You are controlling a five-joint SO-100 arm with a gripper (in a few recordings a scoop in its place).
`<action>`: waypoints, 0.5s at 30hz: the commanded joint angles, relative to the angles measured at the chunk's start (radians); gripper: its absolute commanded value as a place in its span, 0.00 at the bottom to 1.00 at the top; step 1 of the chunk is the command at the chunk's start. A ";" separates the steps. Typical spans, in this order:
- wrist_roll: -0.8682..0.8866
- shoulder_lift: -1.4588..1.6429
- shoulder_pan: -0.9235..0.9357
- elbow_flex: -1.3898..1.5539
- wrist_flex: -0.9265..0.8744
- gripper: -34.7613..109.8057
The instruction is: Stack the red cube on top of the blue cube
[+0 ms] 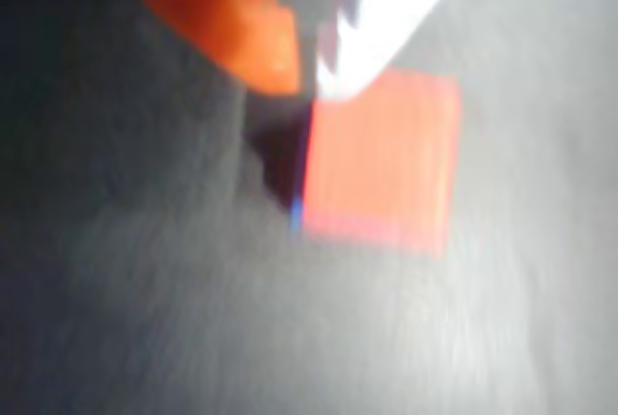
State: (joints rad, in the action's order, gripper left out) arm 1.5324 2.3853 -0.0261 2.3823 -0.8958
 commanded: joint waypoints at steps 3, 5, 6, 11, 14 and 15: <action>-0.002 0.324 0.034 0.288 0.072 0.24; -0.002 0.453 0.041 0.379 0.072 0.24; -0.002 0.535 0.046 0.431 0.067 0.24; -0.002 0.810 0.058 0.571 -0.017 0.24; -0.002 0.810 0.066 0.571 -0.064 0.24; -0.002 0.810 0.066 0.571 -0.087 0.24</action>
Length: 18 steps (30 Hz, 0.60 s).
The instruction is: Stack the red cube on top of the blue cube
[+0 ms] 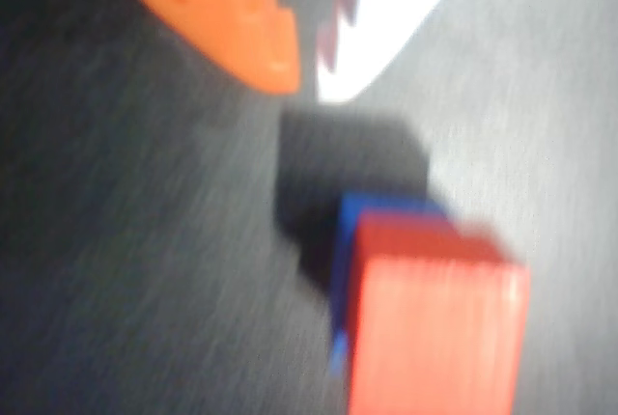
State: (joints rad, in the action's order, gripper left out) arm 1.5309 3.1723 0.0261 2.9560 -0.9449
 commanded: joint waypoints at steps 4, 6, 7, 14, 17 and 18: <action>0.000 0.023 0.020 -0.003 -0.178 0.24; 0.000 0.023 0.026 -0.003 -0.222 0.24; 0.000 0.023 0.029 -0.003 -0.247 0.24; 0.000 0.023 0.032 -0.003 -0.391 0.24; 0.000 0.023 0.032 -0.003 -0.396 0.24; 0.000 0.023 0.032 -0.003 -0.396 0.24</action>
